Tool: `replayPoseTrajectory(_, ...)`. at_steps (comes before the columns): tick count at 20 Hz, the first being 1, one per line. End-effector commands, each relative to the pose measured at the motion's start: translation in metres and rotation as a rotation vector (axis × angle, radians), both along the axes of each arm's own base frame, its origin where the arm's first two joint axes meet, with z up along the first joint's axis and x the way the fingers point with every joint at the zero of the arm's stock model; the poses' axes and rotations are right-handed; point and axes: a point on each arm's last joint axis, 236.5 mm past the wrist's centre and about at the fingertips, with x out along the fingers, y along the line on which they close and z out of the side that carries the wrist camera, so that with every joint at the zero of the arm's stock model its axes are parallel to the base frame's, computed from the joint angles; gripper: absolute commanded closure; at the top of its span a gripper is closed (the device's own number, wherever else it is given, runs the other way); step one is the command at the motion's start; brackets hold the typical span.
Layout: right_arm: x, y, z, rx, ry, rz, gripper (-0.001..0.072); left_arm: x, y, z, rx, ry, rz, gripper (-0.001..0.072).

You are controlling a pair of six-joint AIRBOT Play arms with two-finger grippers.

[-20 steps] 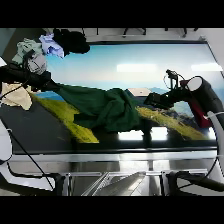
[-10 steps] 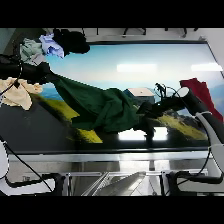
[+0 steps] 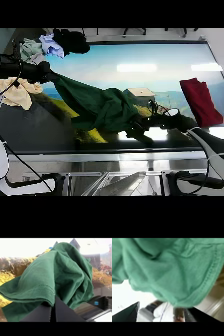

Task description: Fold the shirts.

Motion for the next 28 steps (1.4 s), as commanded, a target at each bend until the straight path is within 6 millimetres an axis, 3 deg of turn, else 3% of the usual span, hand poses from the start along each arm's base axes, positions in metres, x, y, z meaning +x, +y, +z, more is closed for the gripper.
replayPoseTrajectory(1, 0.003, 0.009, -0.022, -0.041, 0.015, -0.062, 0.022, 0.002, 0.0, 0.001, 0.0, -0.011, 0.005, 0.0695)
replayPoseTrajectory(2, 0.007, 0.009, -0.023, -0.052, -0.017, -0.059, 0.0377, 0.003, 0.001, 0.002, 0.0, -0.015, 0.007, 0.0694)
replayPoseTrajectory(4, 0.024, 0.009, -0.017, -0.035, -0.076, -0.103, 0.0445, 0.006, 0.001, 0.003, -0.001, -0.024, 0.013, 0.0694)
replayPoseTrajectory(5, 0.032, 0.008, -0.014, -0.029, -0.101, -0.128, 0.0689, 0.006, 0.001, 0.003, -0.001, -0.027, 0.015, 0.0695)
replayPoseTrajectory(7, 0.035, 0.011, -0.001, 0.021, -0.103, -0.135, 0.0686, 0.006, 0.002, 0.003, -0.001, -0.026, 0.017, 0.0695)
replayPoseTrajectory(10, 0.023, 0.003, 0.06, 0.141, -0.163, -0.057, 0.0686, 0.005, 0.013, 0.01, 0.006, -0.032, 0.027, 0.0695)
replayPoseTrajectory(12, 0.035, -0.036, 0.115, 0.146, -0.263, -0.151, 0.0687, 0.009, 0.032, 0.03, 0.016, -0.078, 0.062, 0.0694)
replayPoseTrajectory(14, 0.047, -0.092, 0.18, 0.09, -0.44, -0.276, 0.0688, 0.009, 0.057, 0.052, 0.032, -0.12, 0.101, 0.0694)
replayPoseTrajectory(16, 0.041, -0.136, 0.234, -0.02, -0.582, -0.332, 0.0688, 0.002, 0.074, 0.068, 0.051, -0.137, 0.117, 0.0694)
replayPoseTrajectory(19, 0.027, -0.176, 0.299, -0.186, -0.727, -0.342, 0.0687, -0.004, 0.089, 0.087, 0.068, -0.173, 0.145, 0.0694)
replayPoseTrajectory(23, 0.014, -0.204, 0.36, -0.392, -0.852, -0.325, 0.0687, -0.02, 0.087, 0.112, 0.083, -0.225, 0.152, 0.0694)
replayPoseTrajectory(26, 0.002, -0.237, 0.393, -0.623, -0.892, -0.348, 0.0687, -0.044, 0.08, 0.146, 0.105, -0.314, 0.158, 0.0695)
replayPoseTrajectory(28, -0.007, -0.237, 0.42, -0.671, -0.939, -0.34, 0.0687, -0.07, 0.069, 0.173, 0.116, -0.38, 0.152, 0.0695)
